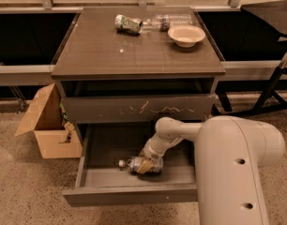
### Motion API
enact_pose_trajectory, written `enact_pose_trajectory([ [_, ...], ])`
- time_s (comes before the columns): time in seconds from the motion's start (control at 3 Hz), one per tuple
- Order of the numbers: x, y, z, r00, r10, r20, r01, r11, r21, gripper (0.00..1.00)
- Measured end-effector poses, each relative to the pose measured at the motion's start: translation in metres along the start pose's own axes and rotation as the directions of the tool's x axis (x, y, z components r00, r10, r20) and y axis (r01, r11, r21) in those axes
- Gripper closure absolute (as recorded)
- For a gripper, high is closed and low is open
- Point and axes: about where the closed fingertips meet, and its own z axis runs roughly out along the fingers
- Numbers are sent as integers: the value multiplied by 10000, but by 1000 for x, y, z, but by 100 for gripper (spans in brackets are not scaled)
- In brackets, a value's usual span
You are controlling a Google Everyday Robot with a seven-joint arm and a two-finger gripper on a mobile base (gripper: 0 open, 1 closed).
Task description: Pick blue plastic bottle from middle drawer and place on counter
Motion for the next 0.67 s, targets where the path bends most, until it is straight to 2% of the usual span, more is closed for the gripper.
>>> enact_pose_trajectory([
  [0.33,-7,6,-22,9946,-426,950,429,9991,-9,89],
  [0.67,-15,17,-60,9629,-1421,2295,1463,9892,-13,100],
])
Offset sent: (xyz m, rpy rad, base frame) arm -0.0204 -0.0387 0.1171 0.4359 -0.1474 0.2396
